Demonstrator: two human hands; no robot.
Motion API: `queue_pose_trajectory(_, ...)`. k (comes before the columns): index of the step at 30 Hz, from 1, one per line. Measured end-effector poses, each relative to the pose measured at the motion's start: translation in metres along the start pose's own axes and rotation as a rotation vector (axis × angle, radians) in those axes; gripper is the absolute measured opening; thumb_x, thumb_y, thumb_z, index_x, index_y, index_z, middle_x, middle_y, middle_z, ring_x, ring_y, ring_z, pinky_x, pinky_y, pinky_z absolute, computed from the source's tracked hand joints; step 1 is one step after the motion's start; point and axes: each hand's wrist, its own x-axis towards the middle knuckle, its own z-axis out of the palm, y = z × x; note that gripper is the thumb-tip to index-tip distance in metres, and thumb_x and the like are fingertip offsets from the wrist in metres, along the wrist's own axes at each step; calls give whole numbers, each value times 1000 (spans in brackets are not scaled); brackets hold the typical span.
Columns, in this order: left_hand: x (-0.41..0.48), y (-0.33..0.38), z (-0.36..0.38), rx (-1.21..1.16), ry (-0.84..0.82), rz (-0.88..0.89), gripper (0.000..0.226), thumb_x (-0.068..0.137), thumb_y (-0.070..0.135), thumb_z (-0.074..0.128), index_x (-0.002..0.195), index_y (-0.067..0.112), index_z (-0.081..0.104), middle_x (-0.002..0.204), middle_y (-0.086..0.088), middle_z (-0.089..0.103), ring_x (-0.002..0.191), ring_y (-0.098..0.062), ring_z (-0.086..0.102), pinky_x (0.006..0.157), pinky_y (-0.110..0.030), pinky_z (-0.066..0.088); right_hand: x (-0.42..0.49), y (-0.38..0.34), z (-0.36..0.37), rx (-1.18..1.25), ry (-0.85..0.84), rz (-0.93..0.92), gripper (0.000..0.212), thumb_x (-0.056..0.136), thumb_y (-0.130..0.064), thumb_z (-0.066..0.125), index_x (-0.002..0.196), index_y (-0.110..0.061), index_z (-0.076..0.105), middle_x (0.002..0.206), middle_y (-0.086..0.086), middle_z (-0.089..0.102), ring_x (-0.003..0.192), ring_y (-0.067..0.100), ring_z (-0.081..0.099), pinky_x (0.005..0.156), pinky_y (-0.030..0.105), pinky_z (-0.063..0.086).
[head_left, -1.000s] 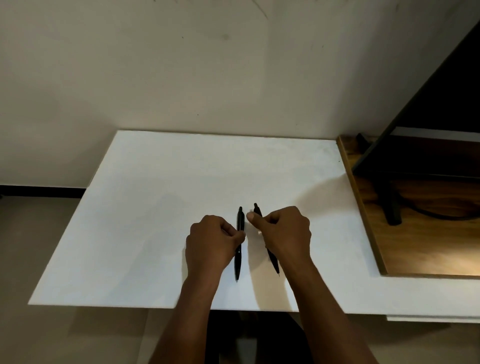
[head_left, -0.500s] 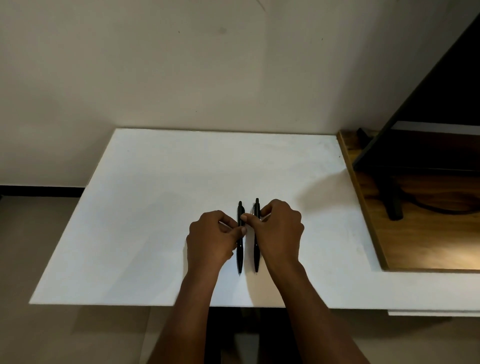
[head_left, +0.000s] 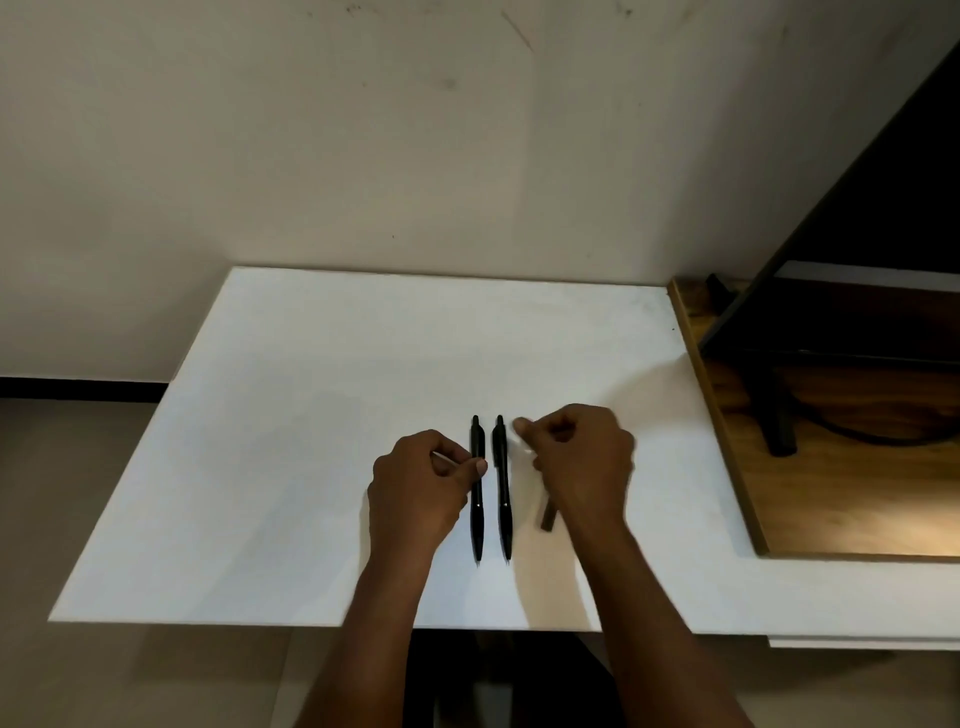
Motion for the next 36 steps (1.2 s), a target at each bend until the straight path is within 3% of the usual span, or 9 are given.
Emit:
queue_pose_trajectory(5,-5,12,6,80,156,146,15,83,37,75,74,26,71,61,10,65,60,-6,62,53,-22,40,20,15,-42,14,102,63,13,82,-26,80,79,-14,79,70,2,74,71,20,71,70,30,55)
queue_pose_trajectory(8,-12,20,17,129,124,221,17,80,42,76,74,27,73,61,8,63,60,-7,59,52,-22,40,23,24,-50,2,40,78,3,83,-16,78,85,-15,81,76,2,76,71,20,72,77,39,61)
queue_pose_trajectory(12,-22,23,34,331,77,281,27,76,59,73,83,33,72,74,13,64,75,-3,59,55,-18,39,23,28,-45,-114,-1,-38,10,85,-21,78,95,-18,80,89,-2,77,86,15,70,76,25,50)
queue_pose_trajectory(18,-27,21,53,499,61,326,38,74,62,74,96,32,73,97,10,70,100,-11,63,81,-27,50,20,30,-31,-254,-120,-223,15,86,-14,74,96,-23,80,93,-5,74,73,3,61,66,12,42)
queue_pose_trajectory(22,-29,21,58,559,83,325,31,76,57,75,90,29,76,92,8,72,95,-15,66,78,-29,49,21,30,-27,-303,-130,-243,17,85,-7,72,96,-18,81,96,-1,75,86,14,69,74,21,49)
queue_pose_trajectory(25,-32,23,61,549,77,304,27,78,54,73,84,28,77,87,8,72,90,-14,66,71,-27,48,21,31,-28,-282,-110,-223,11,83,-3,73,88,-13,77,87,0,76,78,12,69,77,28,55)
queue_pose_trajectory(30,-30,27,55,460,84,262,23,74,50,76,80,28,75,84,9,71,87,-12,65,61,-24,41,21,33,-40,101,-30,2,6,82,-7,78,86,-12,76,77,2,75,73,20,74,80,38,61)
queue_pose_trajectory(33,-25,30,48,367,117,268,22,70,50,76,75,30,74,74,11,69,78,-10,64,51,-21,34,21,27,-53,614,-167,196,6,82,-1,77,88,-3,77,82,16,76,77,32,76,75,36,64)
queue_pose_trajectory(36,-24,31,40,357,171,299,24,70,55,75,75,31,73,70,12,70,70,-9,62,50,-20,33,20,22,-58,772,-288,235,10,83,1,75,94,2,76,83,16,76,82,31,77,71,32,63)
